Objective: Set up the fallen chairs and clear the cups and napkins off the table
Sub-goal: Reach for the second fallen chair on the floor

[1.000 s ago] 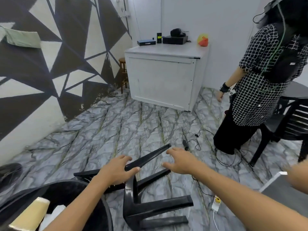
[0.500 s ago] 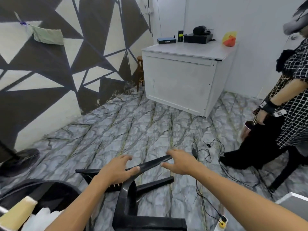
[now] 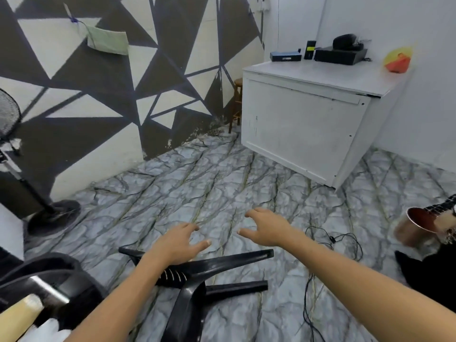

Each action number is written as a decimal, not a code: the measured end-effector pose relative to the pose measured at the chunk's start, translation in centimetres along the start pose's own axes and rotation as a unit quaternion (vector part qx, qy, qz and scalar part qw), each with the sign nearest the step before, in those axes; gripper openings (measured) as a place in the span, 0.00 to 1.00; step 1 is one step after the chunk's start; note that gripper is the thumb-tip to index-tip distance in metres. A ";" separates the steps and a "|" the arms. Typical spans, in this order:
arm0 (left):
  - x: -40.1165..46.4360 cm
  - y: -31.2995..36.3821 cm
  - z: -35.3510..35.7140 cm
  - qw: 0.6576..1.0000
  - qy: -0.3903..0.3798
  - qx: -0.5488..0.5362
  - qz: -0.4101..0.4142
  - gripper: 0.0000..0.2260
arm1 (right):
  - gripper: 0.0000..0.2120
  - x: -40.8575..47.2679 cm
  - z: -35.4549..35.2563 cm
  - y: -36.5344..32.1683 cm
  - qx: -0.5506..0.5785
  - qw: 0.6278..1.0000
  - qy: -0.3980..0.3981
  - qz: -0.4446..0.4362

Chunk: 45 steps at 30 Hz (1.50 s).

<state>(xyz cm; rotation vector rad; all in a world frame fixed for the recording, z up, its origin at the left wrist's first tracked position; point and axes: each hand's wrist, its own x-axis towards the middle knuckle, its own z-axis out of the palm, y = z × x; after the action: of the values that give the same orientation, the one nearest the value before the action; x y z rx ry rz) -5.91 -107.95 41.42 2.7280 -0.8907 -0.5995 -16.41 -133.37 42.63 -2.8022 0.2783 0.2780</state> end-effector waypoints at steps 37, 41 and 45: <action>20.0 10.3 -3.1 0.977 0.025 -0.049 -0.206 0.36 | 0.34 25.5 -8.6 16.5 -0.044 0.972 -0.110 -0.204; 22.0 9.7 -4.5 0.976 0.037 -0.056 -0.209 0.38 | 0.33 28.7 -10.0 15.8 -0.059 0.968 -0.099 -0.223; 24.3 7.8 -6.2 0.969 0.042 -0.076 -0.231 0.47 | 0.32 33.2 -11.5 14.1 -0.086 0.959 -0.089 -0.253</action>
<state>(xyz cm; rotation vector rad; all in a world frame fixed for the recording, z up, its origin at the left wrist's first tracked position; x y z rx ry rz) 10.65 -128.31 41.86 2.7986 -0.1702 -0.5955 14.30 -155.51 42.03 -2.8632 -0.5234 0.4425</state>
